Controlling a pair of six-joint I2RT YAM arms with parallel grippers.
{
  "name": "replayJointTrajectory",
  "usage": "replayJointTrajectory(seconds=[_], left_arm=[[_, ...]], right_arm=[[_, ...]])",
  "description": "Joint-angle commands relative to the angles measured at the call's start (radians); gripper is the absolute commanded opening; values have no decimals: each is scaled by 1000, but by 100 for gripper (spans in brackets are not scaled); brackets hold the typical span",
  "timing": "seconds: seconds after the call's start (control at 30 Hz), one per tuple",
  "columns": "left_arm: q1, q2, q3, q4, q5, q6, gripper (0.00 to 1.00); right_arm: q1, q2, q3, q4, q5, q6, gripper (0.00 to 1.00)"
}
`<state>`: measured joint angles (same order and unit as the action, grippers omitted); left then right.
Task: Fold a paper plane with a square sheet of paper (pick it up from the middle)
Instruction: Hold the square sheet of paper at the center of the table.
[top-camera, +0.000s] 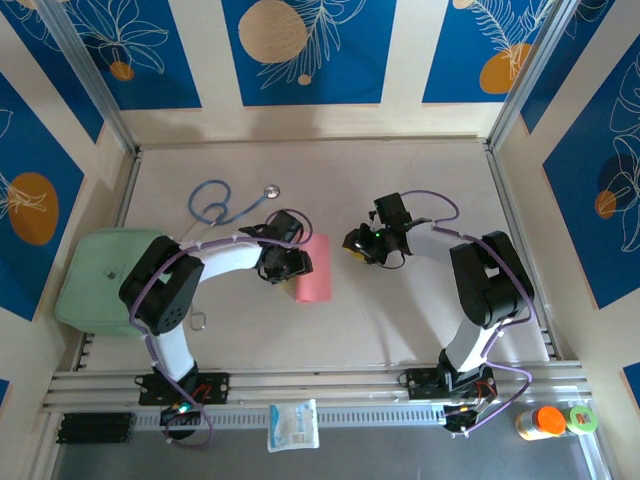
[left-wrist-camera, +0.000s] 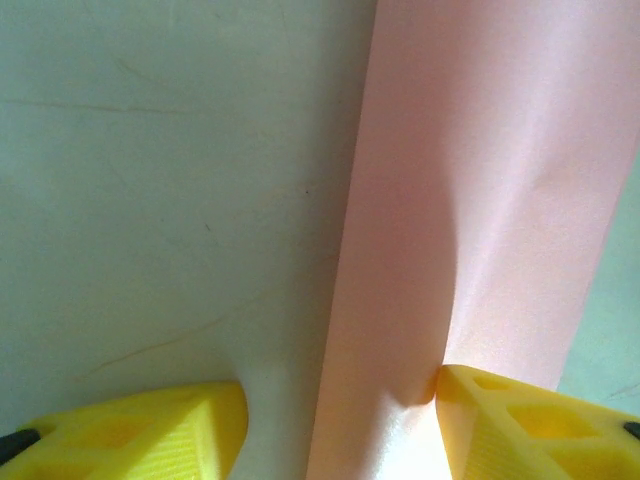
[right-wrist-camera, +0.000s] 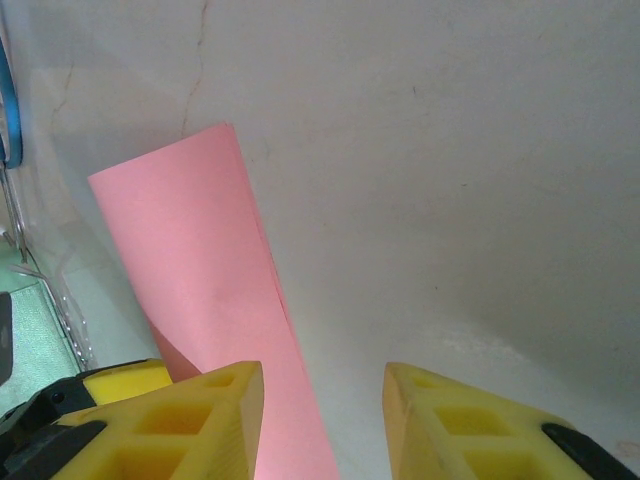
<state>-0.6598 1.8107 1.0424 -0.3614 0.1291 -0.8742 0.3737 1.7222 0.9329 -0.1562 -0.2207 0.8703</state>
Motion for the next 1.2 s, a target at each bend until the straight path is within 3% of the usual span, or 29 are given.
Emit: replayJointTrajectory(seconds=[0.0, 1.17], left_arm=[[-22, 123, -44, 8, 18, 32, 59], [-33, 196, -24, -9, 18, -11, 60]], right_arm=[[9, 22, 12, -11, -26, -16, 37], [82, 81, 52, 26, -126, -65, 32]])
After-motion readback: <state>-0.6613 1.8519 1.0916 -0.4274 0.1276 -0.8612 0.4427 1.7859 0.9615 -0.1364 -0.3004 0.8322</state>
